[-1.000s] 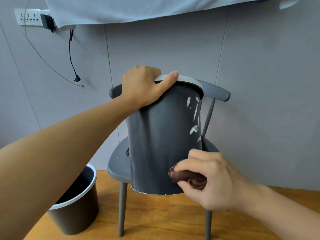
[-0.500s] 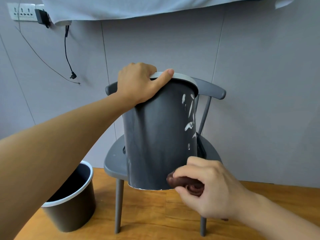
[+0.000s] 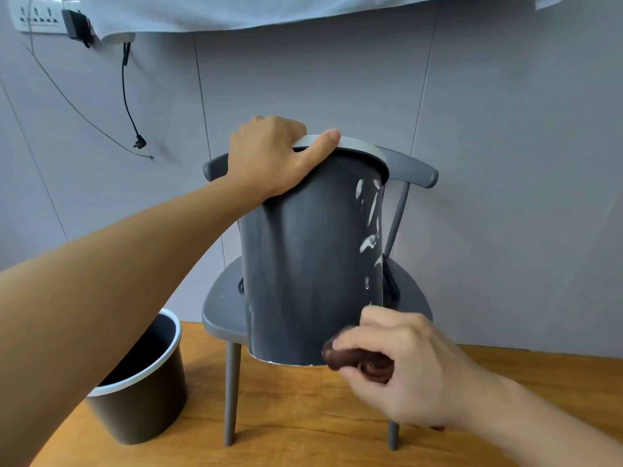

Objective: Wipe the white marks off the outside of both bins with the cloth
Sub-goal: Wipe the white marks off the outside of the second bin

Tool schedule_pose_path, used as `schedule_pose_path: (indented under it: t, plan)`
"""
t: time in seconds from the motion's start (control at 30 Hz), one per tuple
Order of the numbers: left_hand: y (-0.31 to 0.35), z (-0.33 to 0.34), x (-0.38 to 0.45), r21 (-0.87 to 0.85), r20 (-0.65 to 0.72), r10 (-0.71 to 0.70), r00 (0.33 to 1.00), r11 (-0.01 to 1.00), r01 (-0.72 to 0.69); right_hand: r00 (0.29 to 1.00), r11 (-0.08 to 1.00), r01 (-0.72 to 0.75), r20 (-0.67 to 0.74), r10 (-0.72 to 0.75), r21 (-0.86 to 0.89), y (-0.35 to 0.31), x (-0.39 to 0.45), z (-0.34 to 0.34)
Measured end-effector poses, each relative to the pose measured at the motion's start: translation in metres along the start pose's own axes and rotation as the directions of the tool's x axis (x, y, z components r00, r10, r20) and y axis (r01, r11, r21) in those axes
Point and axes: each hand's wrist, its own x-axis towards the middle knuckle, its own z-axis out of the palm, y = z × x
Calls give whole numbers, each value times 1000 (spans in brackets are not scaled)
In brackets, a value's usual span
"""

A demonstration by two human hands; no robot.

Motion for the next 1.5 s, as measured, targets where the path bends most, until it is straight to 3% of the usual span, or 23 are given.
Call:
schedule_pose_path:
  t: [0.07, 0.13, 0.27, 0.37, 0.57, 0.63, 0.8, 0.93, 1.17, 1.23, 1.33, 1.5]
  plan:
    - [2, 0, -1, 8, 4, 11, 1000, 1000, -11, 999, 999, -33, -41, 35, 38, -2, -2, -4]
    - [1, 0, -1, 0, 12, 4, 1000, 1000, -4, 976, 990, -73, -194, 95, 121, -2, 6, -14]
    - [-5, -4, -3, -35, 24, -16, 1000, 999, 17, 862, 934, -153, -419, 285, 322, 5, 39, -34]
    - [-10, -8, -4, -40, 25, -21, 999, 999, 22, 806, 915, -198, -473, 357, 353, 14, 56, -39]
    - [-22, -14, -10, -287, 73, 60, 996, 957, -36, 755, 906, -234, -521, 398, 353, 25, 48, -26]
    - [-24, -14, -10, -285, 68, 78, 995, 957, -55, 787, 910, -216, -489, 377, 355, 21, 44, -23]
    - [-24, -11, -10, -272, 79, 74, 994, 961, -50, 959, 966, -99, -234, 156, 238, -1, 37, -10]
    - [-24, -9, -11, -221, 55, 73, 996, 974, -59, 986, 993, -103, -127, 109, 56, -12, 31, 5]
    - [-19, -11, -11, -129, 27, 93, 995, 988, -89, 979, 996, -91, 186, 85, 21, -13, 5, 0]
    - [-15, -13, -11, -104, 37, 95, 995, 990, -91, 986, 984, -124, 125, 108, 131, -15, 3, -7]
    - [-15, -18, -12, -99, 70, 85, 994, 992, -78, 981, 957, -126, -108, 159, 262, -12, 5, -22]
    - [-18, -27, -1, -63, 190, 77, 979, 996, -66, 900, 945, -189, -338, 275, 267, -3, 6, -29]
